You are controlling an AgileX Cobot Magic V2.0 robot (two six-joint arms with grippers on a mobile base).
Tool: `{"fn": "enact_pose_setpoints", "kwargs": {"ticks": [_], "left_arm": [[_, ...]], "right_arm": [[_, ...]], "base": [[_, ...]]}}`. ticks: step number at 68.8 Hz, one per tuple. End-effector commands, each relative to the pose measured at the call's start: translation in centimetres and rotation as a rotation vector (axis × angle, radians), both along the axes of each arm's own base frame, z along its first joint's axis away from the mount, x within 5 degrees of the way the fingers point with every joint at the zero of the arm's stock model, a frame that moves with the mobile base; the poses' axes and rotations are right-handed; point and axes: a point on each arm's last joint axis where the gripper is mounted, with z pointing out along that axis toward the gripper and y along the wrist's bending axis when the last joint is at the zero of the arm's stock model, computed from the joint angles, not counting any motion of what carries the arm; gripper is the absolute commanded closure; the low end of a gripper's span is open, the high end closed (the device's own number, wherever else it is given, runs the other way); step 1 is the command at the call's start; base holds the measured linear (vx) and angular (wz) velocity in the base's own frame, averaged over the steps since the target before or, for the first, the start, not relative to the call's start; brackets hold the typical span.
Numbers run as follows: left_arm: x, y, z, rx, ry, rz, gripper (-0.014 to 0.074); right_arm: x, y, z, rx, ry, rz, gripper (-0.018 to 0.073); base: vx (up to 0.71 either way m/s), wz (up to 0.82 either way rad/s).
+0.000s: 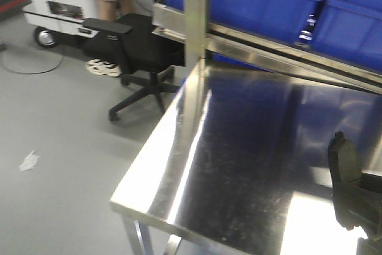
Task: Move and align brake pads A on conveyor
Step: 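Back the base away from the table and turn around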
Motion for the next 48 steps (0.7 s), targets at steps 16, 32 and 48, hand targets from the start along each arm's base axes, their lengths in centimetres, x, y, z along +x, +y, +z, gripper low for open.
{"fn": "enact_pose_setpoints", "kwargs": {"ticks": [16, 32, 48], "left_arm": [[0.17, -0.19, 1.72, -0.040, -0.110, -0.015, 0.0451], [0.17, -0.19, 1.72, -0.040, -0.110, -0.015, 0.0451], [0.16, -0.18, 1.71, -0.040, -0.109, -0.015, 0.0451]], "right_arm": [[0.28, 0.16, 1.74, 0.039, -0.112, 0.010, 0.0569], [0.28, 0.16, 1.74, 0.039, -0.112, 0.010, 0.0569], [0.28, 0.16, 1.74, 0.039, -0.112, 0.010, 0.0569]], "base": [[-0.11, 0.53], [-0.08, 0.61], [-0.04, 0.71]]}}
